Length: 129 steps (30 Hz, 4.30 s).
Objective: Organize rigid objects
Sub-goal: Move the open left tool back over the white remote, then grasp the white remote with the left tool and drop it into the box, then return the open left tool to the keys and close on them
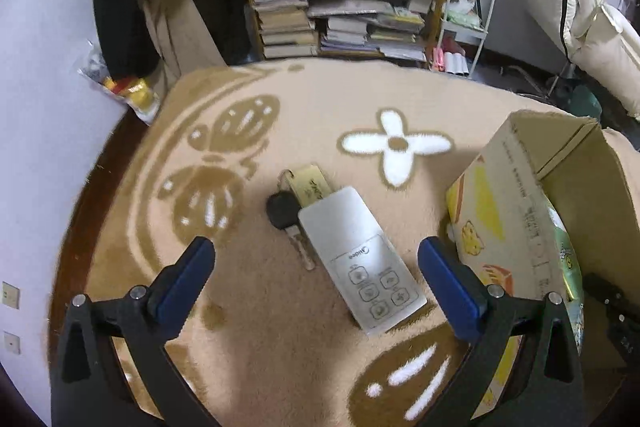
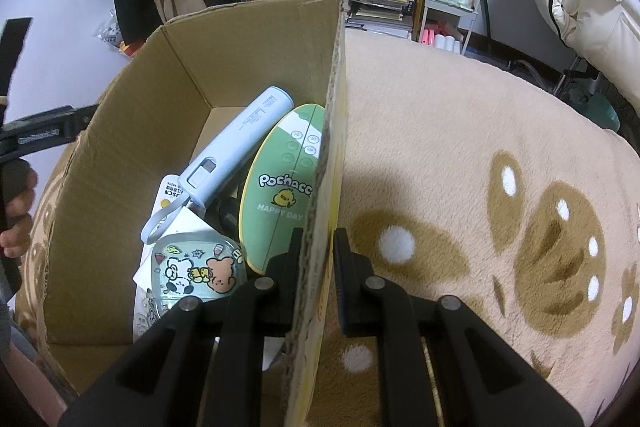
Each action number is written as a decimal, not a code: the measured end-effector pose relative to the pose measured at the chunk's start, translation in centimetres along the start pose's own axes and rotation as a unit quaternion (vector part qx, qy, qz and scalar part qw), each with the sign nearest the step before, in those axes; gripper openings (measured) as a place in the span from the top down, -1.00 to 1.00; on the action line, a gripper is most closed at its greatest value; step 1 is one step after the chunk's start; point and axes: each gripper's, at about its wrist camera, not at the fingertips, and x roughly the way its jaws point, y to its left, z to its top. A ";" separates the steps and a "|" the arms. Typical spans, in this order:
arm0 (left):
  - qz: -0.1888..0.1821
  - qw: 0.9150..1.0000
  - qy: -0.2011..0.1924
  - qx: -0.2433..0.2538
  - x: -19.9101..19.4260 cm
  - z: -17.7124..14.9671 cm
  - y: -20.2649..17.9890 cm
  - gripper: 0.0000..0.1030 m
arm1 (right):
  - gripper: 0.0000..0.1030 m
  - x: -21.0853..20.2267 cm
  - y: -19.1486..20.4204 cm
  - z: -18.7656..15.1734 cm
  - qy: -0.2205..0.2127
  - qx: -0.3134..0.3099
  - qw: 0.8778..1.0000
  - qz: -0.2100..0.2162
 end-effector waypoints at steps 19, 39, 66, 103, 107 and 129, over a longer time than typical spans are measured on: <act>0.011 0.999 0.041 0.018 4.8 -1.1 -1.9 -0.95 | 0.75 0.1 -0.1 0.0 0.002 0.001 1.000 0.001; 0.014 0.998 0.009 0.053 -0.4 -2.7 -3.0 0.10 | 0.75 0.1 -0.1 0.0 0.002 0.001 1.000 0.001; -0.088 0.981 -0.088 0.147 -11.4 -3.6 -13.4 0.09 | 0.74 0.0 -1.0 0.3 0.002 0.001 1.000 0.000; 0.012 1.000 -0.014 -0.020 1.5 2.7 2.1 -0.92 | 0.75 0.4 -0.4 0.1 0.006 0.003 1.000 0.004; 0.025 1.000 0.006 -0.010 4.2 2.6 2.5 -0.92 | 0.75 0.5 -0.1 0.1 0.009 -0.001 1.000 0.006; -0.009 0.999 0.011 -0.030 9.2 1.8 2.5 -0.14 | 0.75 0.7 -0.5 -0.1 0.013 0.006 1.000 0.011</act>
